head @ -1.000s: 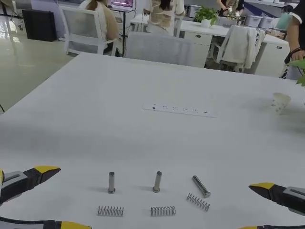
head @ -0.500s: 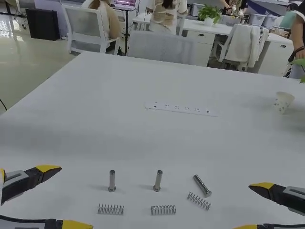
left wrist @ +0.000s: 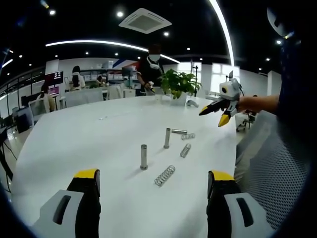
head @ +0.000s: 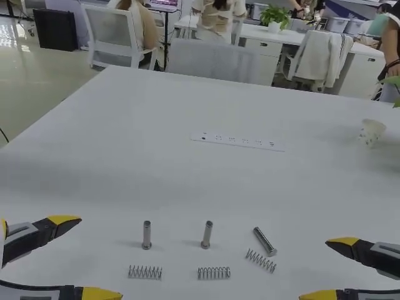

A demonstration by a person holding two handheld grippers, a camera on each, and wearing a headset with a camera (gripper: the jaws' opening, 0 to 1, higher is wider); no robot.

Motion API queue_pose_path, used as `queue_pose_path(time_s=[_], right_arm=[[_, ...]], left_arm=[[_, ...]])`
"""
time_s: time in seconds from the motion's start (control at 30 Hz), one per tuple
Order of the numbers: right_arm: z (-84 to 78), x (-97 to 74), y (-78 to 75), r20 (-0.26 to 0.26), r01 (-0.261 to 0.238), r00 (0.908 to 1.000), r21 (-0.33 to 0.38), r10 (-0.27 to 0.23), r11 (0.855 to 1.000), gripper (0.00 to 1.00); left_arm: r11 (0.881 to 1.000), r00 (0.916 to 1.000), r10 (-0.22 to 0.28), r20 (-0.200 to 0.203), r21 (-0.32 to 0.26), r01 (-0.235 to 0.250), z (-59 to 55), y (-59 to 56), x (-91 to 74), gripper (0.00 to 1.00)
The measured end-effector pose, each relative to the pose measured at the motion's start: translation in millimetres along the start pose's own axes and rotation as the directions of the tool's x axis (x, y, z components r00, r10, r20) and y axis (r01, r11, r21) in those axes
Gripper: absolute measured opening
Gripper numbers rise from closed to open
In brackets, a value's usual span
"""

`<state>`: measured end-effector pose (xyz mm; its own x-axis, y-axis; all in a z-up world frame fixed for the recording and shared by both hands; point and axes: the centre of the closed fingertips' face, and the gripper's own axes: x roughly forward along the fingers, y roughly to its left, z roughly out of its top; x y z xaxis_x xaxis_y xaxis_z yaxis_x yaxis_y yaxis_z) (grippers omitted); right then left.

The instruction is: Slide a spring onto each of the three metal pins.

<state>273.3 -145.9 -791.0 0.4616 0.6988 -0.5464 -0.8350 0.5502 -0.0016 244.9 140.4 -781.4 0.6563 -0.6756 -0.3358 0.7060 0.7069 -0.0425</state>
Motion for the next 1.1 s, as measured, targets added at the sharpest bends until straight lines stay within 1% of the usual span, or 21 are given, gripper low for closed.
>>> queue_pose_path(time_s=[0.57,0.73,0.97,1.1], right_arm=[[1.7,-3.6,-5.5,-0.009,0.031,0.9995,0.004,-0.031,1.000,0.70],[6.8,-2.3,-7.9,-0.004,0.037,0.9993,0.002,-0.037,0.999,0.70],[13.1,4.0,-12.1,-0.014,0.041,0.9990,-0.006,-0.041,0.999,0.68],[22.0,9.0,-13.6,-0.016,0.044,0.9989,-0.018,-0.044,0.999,0.66]], left_arm=[[1.000,0.9999,-0.012,0.007,0.003,0.012,0.7,1.6,2.3,0.87],[1.000,0.9998,-0.017,0.008,0.004,0.017,0.4,1.9,3.3,0.86],[1.000,0.9998,-0.017,0.010,0.004,0.017,-0.3,2.8,2.6,0.86],[1.000,0.9998,-0.016,0.008,0.002,0.016,-1.3,3.6,1.6,0.86]])
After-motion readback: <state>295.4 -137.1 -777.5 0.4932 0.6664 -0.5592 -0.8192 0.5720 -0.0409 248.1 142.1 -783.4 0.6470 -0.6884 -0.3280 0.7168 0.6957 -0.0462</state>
